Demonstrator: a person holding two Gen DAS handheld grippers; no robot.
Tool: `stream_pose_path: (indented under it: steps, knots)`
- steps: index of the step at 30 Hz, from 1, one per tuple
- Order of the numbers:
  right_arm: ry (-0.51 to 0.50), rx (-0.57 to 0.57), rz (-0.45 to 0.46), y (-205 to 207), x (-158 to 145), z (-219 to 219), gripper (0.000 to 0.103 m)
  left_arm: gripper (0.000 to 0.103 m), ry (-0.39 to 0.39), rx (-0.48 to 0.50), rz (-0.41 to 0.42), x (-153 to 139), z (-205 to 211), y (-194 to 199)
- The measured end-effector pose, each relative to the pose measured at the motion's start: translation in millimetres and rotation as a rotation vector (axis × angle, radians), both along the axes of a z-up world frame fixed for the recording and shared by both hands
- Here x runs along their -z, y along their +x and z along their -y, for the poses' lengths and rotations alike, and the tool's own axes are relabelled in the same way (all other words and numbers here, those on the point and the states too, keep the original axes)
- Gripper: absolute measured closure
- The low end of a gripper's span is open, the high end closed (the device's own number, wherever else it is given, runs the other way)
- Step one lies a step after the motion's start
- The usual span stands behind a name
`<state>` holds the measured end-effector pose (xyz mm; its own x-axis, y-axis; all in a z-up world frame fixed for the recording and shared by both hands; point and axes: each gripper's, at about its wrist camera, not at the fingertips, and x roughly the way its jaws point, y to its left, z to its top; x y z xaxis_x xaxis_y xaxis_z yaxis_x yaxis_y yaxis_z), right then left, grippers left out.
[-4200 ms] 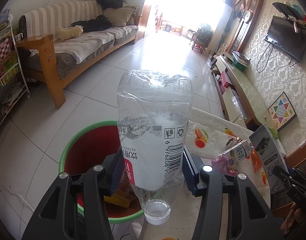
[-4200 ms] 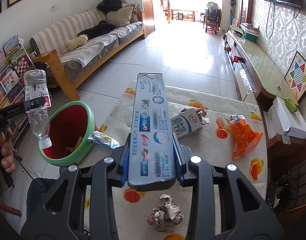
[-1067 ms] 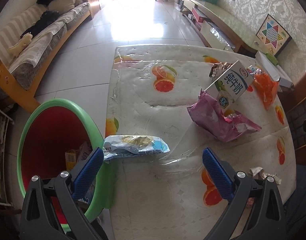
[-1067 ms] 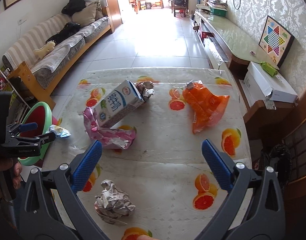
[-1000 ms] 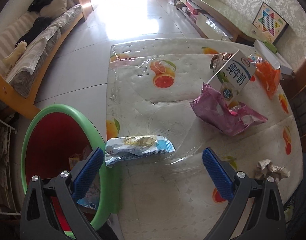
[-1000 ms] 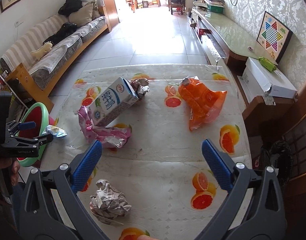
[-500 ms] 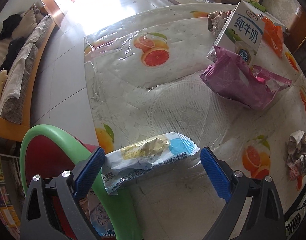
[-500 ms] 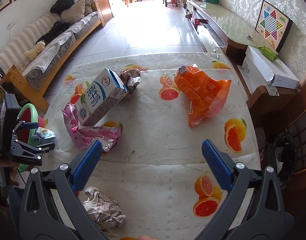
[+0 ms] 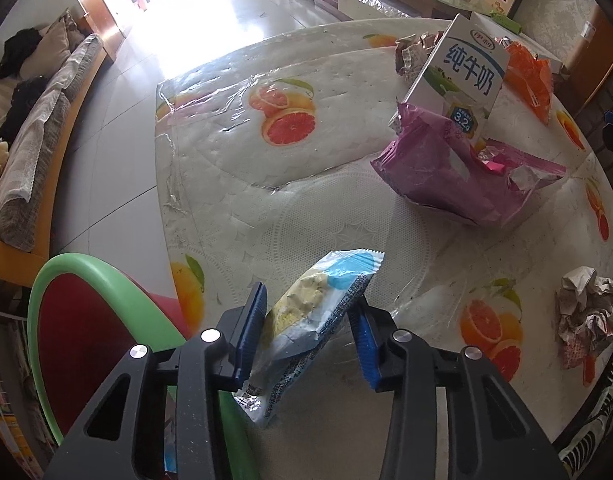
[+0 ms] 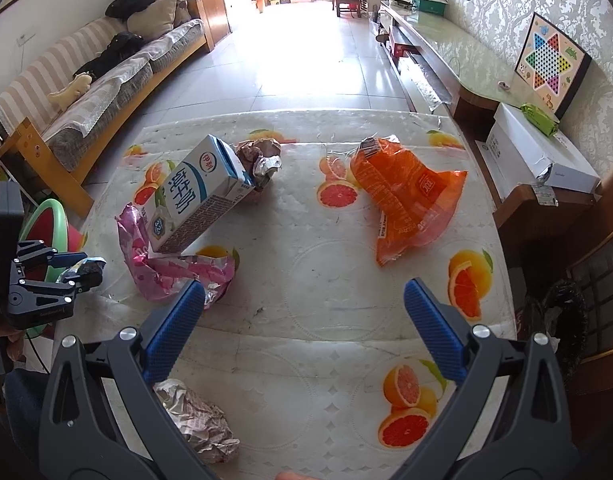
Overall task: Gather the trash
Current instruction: 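Lift the snack wrapper with the left gripper while the right grasps the orange bag, then carry the wrapper and orange bag over the red bin and release both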
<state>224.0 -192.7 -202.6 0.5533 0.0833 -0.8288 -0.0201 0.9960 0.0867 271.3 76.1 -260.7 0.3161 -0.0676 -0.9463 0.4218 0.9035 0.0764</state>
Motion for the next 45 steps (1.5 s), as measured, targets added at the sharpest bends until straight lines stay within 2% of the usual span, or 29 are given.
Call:
stream_pose_path:
  steps: [6,14,21,22,23,26,29,34,40,45]
  knots:
    - [-0.109,-0.015,0.035,22.7,1.3,8.3,0.005,0.07,-0.093,-0.067,0.038,-15.6,2.8,-11.6]
    - [-0.318,-0.062,0.084,75.8,14.2,15.2,0.005,0.071,-0.284,-0.215,0.057,-28.4,-15.2,-15.7]
    - [-0.427,-0.096,0.03,115.7,47.7,21.2,0.005,0.071,-0.306,-0.222,0.05,-28.9,-10.2,-10.0]
    - [-0.427,-0.102,0.012,119.1,52.5,22.1,0.007,0.071,-0.307,-0.222,0.05,-29.8,-9.5,-8.7]
    - [-0.425,-0.106,0.0,121.0,56.6,22.6,0.014,0.071,-0.306,-0.22,0.052,-30.7,-9.5,-7.2]
    - [-0.399,-0.113,-0.029,122.0,64.6,26.2,0.043,0.071,-0.307,-0.215,0.059,-33.8,-7.6,-2.3]
    - [-0.371,-0.099,-0.03,118.7,63.5,32.2,0.05,0.071,-0.308,-0.208,0.063,-35.4,-3.8,1.6]
    - [-0.317,-0.075,0.004,106.2,45.5,38.7,0.053,0.071,-0.311,-0.2,0.077,-41.5,0.1,0.0]
    - [-0.247,-0.029,0.076,78.9,-2.5,43.3,0.053,0.071,-0.329,-0.217,0.119,-65.5,-3.7,-12.5]
    - [-0.205,-0.038,0.133,46.1,-44.1,24.7,0.053,0.071,-0.354,-0.259,0.158,-89.7,-17.6,-28.3]
